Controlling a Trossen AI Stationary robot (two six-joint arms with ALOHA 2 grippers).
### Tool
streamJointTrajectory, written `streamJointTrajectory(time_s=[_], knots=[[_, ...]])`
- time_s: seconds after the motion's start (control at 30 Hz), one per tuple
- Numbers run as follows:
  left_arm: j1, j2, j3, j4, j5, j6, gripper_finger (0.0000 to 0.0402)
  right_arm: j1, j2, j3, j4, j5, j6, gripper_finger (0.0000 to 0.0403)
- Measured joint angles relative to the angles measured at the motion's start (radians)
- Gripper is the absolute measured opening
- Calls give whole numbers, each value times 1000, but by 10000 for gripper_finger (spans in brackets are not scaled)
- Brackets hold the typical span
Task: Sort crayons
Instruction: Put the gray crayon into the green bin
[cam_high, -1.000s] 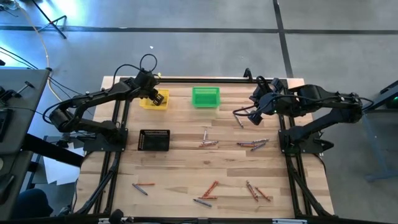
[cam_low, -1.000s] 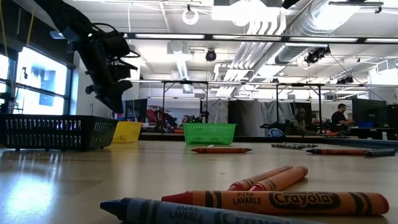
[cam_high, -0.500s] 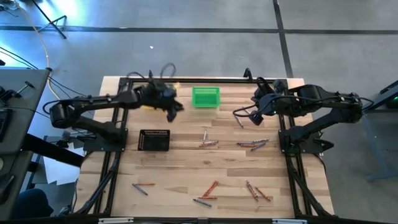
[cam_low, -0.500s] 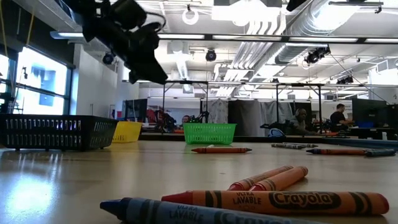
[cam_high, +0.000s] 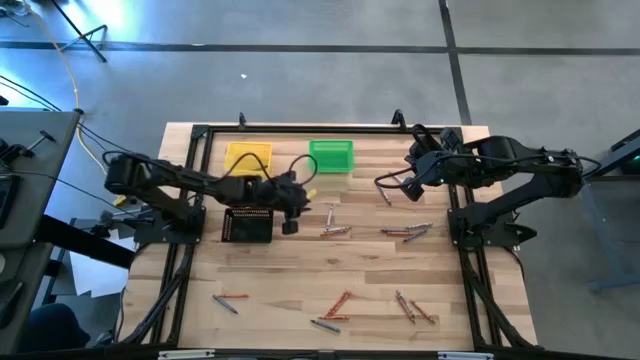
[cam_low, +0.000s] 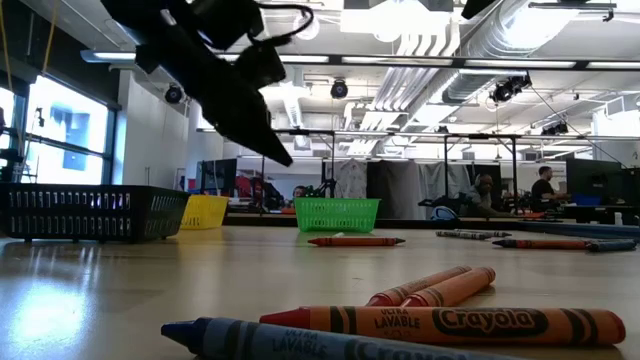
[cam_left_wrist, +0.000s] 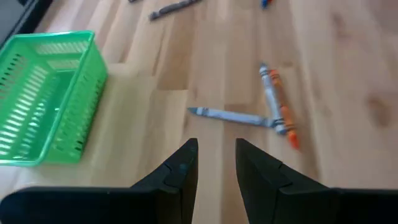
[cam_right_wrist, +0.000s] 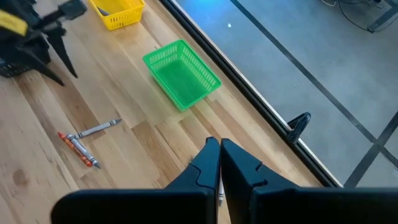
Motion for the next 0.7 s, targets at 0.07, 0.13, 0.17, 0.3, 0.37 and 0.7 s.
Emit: streamJointTrajectory(time_s=[0.07, 0.13, 0.17, 0.3, 0.37, 0.7], knots=[[2, 33, 0, 40, -42, -38, 95, 0, 0, 0, 0, 4, 2, 9], [12, 51, 0, 44, -81, -89, 95, 0, 4, 0, -1, 26, 24, 9], [15, 60, 0, 48, -95, -102, 94, 0, 10, 0, -6, 48, 40, 9], [26, 62, 0, 42, -110, -103, 92, 0, 54, 0, -61, 98, 55, 9], [25, 57, 0, 35, -111, -104, 92, 0, 91, 0, -89, 101, 53, 9], [25, -22, 0, -159, -243, -182, 90, 0, 351, -2, -74, 114, -112, 9]])
